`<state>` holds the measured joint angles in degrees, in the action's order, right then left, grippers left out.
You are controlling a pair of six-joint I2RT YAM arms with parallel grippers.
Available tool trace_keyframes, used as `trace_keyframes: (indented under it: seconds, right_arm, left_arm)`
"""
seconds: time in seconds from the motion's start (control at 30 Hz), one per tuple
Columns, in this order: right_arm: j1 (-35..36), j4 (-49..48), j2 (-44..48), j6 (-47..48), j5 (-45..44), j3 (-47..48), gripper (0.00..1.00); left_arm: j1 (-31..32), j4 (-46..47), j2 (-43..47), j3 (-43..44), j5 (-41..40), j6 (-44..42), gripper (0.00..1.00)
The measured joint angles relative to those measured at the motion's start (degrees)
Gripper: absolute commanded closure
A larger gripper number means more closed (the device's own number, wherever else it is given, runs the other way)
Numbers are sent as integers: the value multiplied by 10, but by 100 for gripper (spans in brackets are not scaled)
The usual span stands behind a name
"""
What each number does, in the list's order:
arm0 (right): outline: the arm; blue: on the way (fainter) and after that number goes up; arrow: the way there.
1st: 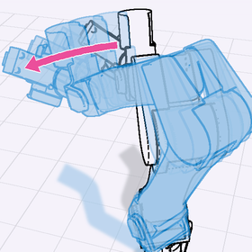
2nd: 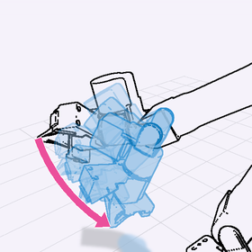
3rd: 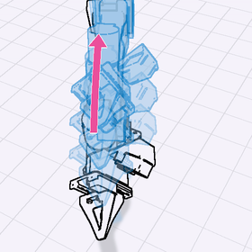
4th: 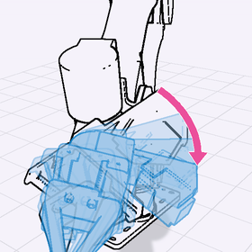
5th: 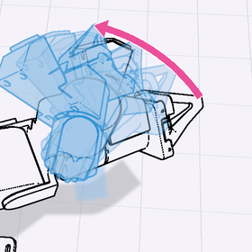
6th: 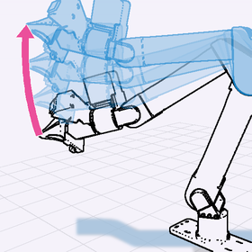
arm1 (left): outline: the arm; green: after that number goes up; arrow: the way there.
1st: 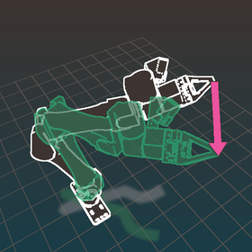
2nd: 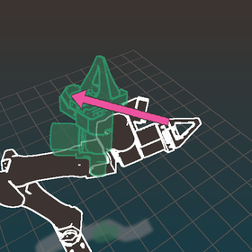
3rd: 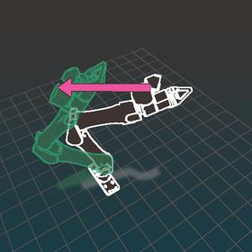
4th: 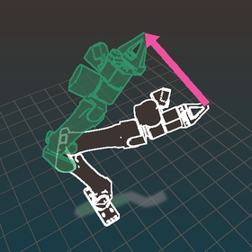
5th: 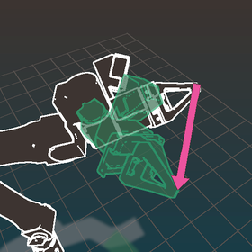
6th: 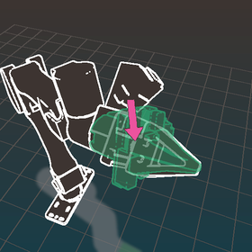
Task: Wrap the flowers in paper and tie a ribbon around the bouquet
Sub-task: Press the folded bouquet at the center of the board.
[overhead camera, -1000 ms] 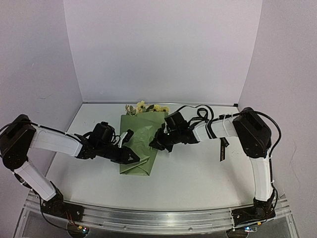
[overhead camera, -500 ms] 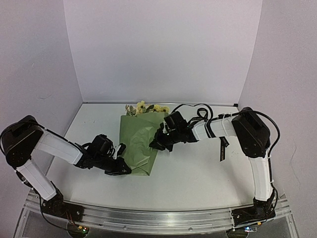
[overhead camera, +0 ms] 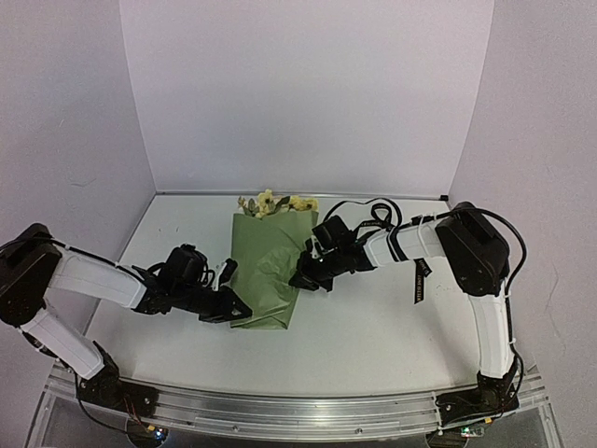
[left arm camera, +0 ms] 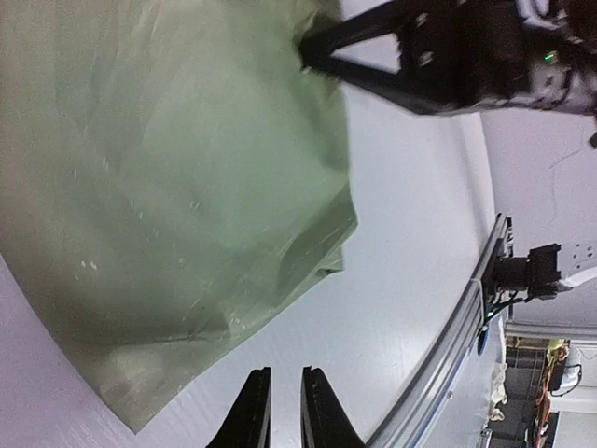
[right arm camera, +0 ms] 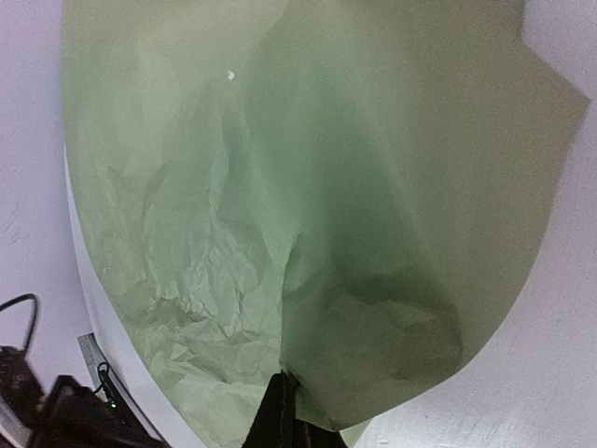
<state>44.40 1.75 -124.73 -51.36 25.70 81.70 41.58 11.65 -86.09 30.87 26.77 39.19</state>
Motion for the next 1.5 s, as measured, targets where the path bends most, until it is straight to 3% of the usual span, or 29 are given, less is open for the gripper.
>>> trace_keyframes:
  seconds: [0.17,0.47,0.7,0.93,1.07,1.23,1.5]
  right_arm:
    - [0,11,0,11,-6,-8,100]
    - [-7,15,0,19,-6,-8,100]
    - [-14,30,4,27,-6,-8,100]
    - [-14,61,34,35,0,-9,77]
    - [-13,80,74,39,7,-14,69]
    - [-1,122,121,52,7,-18,66]
    - [49,156,128,55,14,-15,72]
  left_arm:
    - [-3,-24,35,37,-29,-3,91]
    - [-20,-31,-75,69,-59,-3,95]
    - [-16,-31,-104,69,-42,-3,98]
    - [-10,-11,-123,69,-25,-1,98]
    - [-10,-10,-124,69,-23,-1,98]
    - [-10,-10,-124,69,-22,-1,97]
    - [-10,-11,-123,69,-13,-2,97]
